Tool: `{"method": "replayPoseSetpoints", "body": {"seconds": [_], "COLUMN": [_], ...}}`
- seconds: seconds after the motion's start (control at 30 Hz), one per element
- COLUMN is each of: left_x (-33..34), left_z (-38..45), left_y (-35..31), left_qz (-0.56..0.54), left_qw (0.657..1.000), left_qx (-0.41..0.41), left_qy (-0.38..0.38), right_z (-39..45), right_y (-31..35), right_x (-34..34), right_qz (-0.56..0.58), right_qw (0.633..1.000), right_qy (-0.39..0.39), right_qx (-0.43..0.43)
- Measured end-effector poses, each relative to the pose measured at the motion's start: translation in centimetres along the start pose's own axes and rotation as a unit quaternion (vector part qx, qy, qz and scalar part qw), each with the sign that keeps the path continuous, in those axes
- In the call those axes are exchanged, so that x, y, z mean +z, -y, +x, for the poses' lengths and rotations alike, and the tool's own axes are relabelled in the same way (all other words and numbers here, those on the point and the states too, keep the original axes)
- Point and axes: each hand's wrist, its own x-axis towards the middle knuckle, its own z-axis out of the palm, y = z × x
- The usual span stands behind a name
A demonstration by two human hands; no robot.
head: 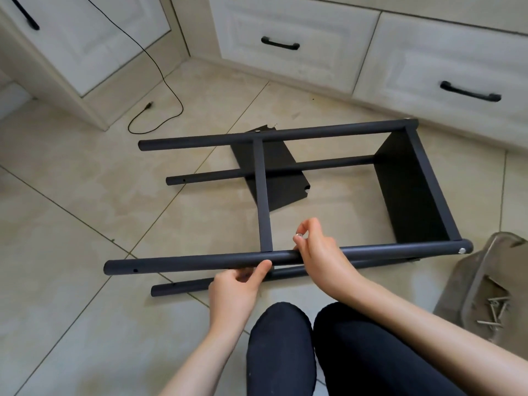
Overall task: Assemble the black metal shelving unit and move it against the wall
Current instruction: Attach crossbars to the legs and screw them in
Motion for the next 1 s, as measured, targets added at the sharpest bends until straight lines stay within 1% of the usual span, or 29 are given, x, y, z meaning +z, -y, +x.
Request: {"method": "replayPoseSetpoints", "body": {"seconds": [0.03, 0.1, 0.17, 0.2, 0.23, 0.33, 0.4, 0.47, 0.53, 0.57, 0.63, 0.67, 0.73, 0.8, 0.9, 1.0], "left_x": [-0.3, -0.9, -1.6, -1.9, -2.2, -2.5, -2.8, -3.3, -4.0, -4.3, -4.6, -4.6, -4.5, -4.3, -4.0, -3.5], "left_z": [-0.3, -0.6, -0.4, -0.3, -0.2, 0.2, 1.4, 3.2, 4.9, 5.7, 7.4, 8.2, 9.3, 9.8, 10.0, 10.4], "left_y": [-0.3, -1.2, -2.0, -2.5, -2.8, -3.1, -3.2, -3.4, -3.8, -4.1, -4.5, -4.4, -4.2, -3.8, -3.3, -2.8], "left_qz": [0.077, 0.243, 0.359, 0.396, 0.413, 0.406, 0.423, 0.439, 0.454, 0.465, 0.490, 0.498, 0.507, 0.494, 0.422, 0.357], "left_qw": [0.997, 0.968, 0.929, 0.912, 0.900, 0.871, 0.852, 0.826, 0.782, 0.760, 0.726, 0.716, 0.704, 0.702, 0.727, 0.749], "left_qx": [0.008, 0.028, 0.048, 0.073, 0.108, 0.244, 0.281, 0.340, 0.427, 0.454, 0.467, 0.464, 0.464, 0.478, 0.511, 0.526], "left_qy": [-0.028, -0.062, -0.073, -0.080, -0.090, -0.127, -0.127, -0.099, -0.024, 0.027, 0.122, 0.153, 0.179, 0.183, 0.179, 0.188], "right_z": [-0.1, -0.1, -0.1, -0.1, 0.0, 0.2, 0.2, 0.2, 0.2, 0.2, 0.3, 0.3, 0.4, 0.6, 1.4, 2.6], "right_y": [-0.1, -0.2, -0.3, -0.3, -0.2, -0.1, -0.1, -0.1, 0.0, 0.0, 0.0, -0.1, -0.2, -0.2, 0.1, 0.2], "right_x": [0.1, 0.2, 0.2, 0.1, 0.0, -0.1, -0.2, -0.3, -0.4, -0.4, -0.4, -0.5, -0.5, -0.8, -1.5, -2.5], "right_qz": [-0.006, -0.017, -0.023, -0.022, -0.023, -0.031, -0.034, -0.033, -0.034, -0.035, -0.039, -0.041, -0.053, -0.073, -0.082, -0.105], "right_qw": [1.000, 1.000, 1.000, 1.000, 1.000, 0.999, 0.999, 0.999, 0.999, 0.999, 0.998, 0.998, 0.997, 0.995, 0.992, 0.987], "right_qy": [0.001, 0.001, -0.002, -0.002, -0.001, 0.012, 0.018, 0.023, 0.030, 0.033, 0.038, 0.041, 0.050, 0.063, 0.091, 0.117], "right_qx": [-0.003, -0.010, -0.013, -0.013, -0.013, -0.010, -0.013, -0.014, -0.013, -0.013, -0.013, -0.013, -0.015, -0.012, -0.007, -0.027]}}
